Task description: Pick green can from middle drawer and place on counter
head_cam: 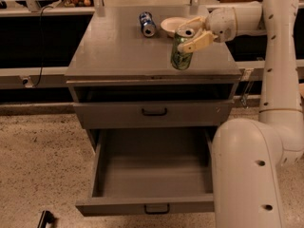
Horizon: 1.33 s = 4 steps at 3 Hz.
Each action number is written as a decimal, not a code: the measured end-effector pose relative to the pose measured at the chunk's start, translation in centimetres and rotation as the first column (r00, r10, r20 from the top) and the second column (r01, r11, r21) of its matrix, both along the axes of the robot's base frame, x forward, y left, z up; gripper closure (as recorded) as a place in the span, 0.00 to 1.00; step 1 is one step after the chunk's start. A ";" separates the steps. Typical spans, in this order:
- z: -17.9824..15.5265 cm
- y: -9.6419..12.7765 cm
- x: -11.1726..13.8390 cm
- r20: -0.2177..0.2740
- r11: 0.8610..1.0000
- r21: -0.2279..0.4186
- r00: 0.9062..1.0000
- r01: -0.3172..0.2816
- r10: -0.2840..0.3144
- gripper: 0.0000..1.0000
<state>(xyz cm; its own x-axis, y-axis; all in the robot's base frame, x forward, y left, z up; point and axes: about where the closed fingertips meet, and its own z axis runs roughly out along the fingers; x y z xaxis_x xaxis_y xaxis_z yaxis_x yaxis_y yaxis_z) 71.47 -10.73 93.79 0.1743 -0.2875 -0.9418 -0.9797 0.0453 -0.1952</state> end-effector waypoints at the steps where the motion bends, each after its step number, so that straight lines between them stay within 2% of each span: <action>1: -2.2 0.0 0.9 -0.065 0.998 -0.048 0.997 0.030 -0.033 0.81; 3: -2.2 -0.7 2.7 -0.068 0.992 -0.052 0.991 0.111 -0.115 0.36; 4: -2.1 -0.3 3.2 -0.066 0.992 -0.043 0.990 0.120 -0.123 0.13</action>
Offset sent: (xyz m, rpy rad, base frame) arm 0.1018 -0.0625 -0.0021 -0.1153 0.1174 -0.0545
